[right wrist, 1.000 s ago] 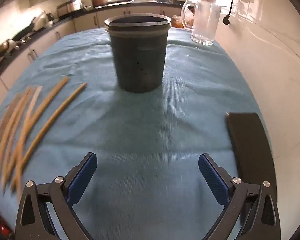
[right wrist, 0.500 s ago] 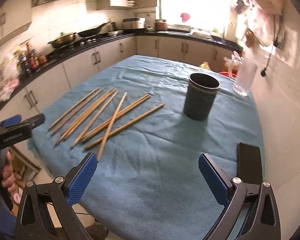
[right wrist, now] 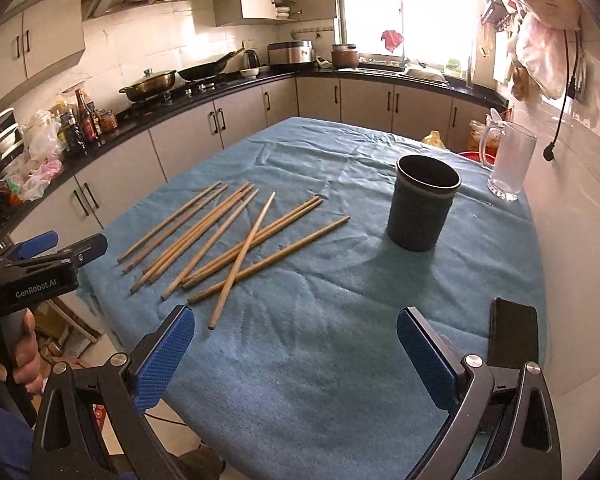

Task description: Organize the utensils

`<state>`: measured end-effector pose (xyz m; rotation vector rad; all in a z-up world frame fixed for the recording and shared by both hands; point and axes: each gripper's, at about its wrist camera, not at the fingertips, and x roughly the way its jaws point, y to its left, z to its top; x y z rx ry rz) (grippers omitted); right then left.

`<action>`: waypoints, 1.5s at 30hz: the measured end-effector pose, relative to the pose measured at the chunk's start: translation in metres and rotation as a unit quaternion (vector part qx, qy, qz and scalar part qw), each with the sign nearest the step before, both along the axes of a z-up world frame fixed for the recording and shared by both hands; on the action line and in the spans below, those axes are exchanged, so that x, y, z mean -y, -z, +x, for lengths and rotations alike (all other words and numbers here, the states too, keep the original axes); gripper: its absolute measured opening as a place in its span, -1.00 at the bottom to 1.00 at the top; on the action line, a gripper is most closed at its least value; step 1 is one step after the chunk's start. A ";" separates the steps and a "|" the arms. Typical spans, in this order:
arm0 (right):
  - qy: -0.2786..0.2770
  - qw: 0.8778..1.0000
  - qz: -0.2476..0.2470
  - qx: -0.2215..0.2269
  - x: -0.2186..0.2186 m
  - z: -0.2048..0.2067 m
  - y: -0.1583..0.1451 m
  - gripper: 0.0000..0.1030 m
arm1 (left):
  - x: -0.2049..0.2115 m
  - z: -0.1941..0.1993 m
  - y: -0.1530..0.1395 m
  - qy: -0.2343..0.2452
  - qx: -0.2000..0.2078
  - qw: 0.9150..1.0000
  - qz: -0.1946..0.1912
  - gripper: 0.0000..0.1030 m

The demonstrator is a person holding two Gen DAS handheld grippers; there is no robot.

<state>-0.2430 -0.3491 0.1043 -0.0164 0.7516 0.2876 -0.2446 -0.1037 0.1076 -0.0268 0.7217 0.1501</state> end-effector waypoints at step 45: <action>0.051 0.999 0.002 0.004 -0.032 0.014 -0.007 0.99 | -0.025 0.042 -0.008 0.063 0.000 0.998 -0.005 1.00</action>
